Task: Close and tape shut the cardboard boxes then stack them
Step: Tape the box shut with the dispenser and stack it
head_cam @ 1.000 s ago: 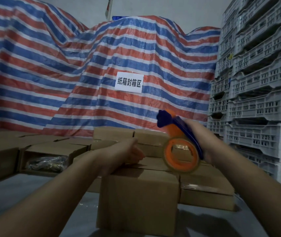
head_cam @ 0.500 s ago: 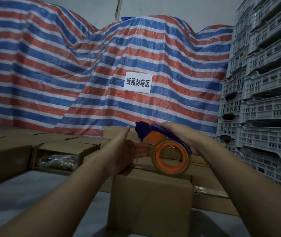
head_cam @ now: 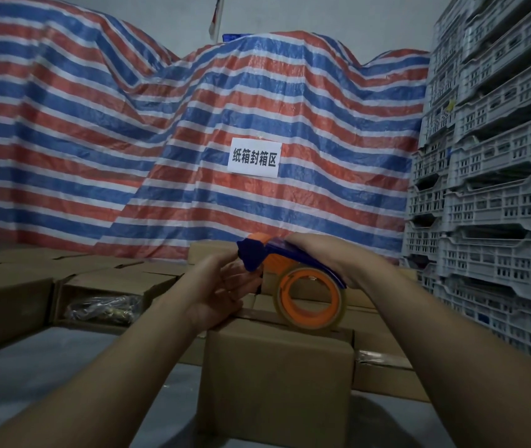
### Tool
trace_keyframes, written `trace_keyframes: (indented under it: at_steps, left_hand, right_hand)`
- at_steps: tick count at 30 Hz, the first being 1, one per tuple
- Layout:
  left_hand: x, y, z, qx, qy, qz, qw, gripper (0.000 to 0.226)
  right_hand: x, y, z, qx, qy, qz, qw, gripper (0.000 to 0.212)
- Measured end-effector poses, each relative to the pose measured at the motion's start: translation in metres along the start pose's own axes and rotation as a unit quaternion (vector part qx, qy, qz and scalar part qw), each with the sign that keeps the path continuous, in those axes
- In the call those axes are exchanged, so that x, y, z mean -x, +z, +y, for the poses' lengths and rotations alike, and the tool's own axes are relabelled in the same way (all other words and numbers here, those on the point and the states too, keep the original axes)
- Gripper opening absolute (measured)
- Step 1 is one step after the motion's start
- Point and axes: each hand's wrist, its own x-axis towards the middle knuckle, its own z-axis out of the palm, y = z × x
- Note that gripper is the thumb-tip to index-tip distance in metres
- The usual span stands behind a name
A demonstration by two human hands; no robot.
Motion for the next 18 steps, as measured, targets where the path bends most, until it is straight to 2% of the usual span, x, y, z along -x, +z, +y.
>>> trace_keyframes:
  at_steps: [5, 10, 13, 15, 18]
  left_hand:
    - [0.000, 0.001, 0.000, -0.020, 0.003, 0.011, 1.000, 0.008]
    - [-0.003, 0.001, -0.008, -0.104, 0.017, 0.079, 0.991, 0.016]
    - [-0.003, 0.004, -0.009, -0.109, 0.014, 0.110, 0.988, 0.023]
    - [-0.005, 0.004, -0.009, -0.087, 0.006, 0.126, 0.988, 0.026]
    - [-0.008, 0.000, -0.010, 0.047, 0.018, 0.149, 0.988, 0.029]
  right_hand:
    - [-0.002, 0.000, -0.001, 0.018, -0.004, 0.001, 1.000, 0.040]
    - [-0.004, -0.004, -0.002, 0.004, 0.001, -0.017, 1.000, 0.038]
    - [-0.004, -0.009, -0.005, 0.011, 0.033, -0.034, 0.999, 0.037]
    - [-0.003, -0.014, -0.005, 0.023, 0.053, -0.045, 0.997, 0.037]
    - [-0.002, -0.022, -0.002, 0.021, 0.066, -0.066, 0.995, 0.037]
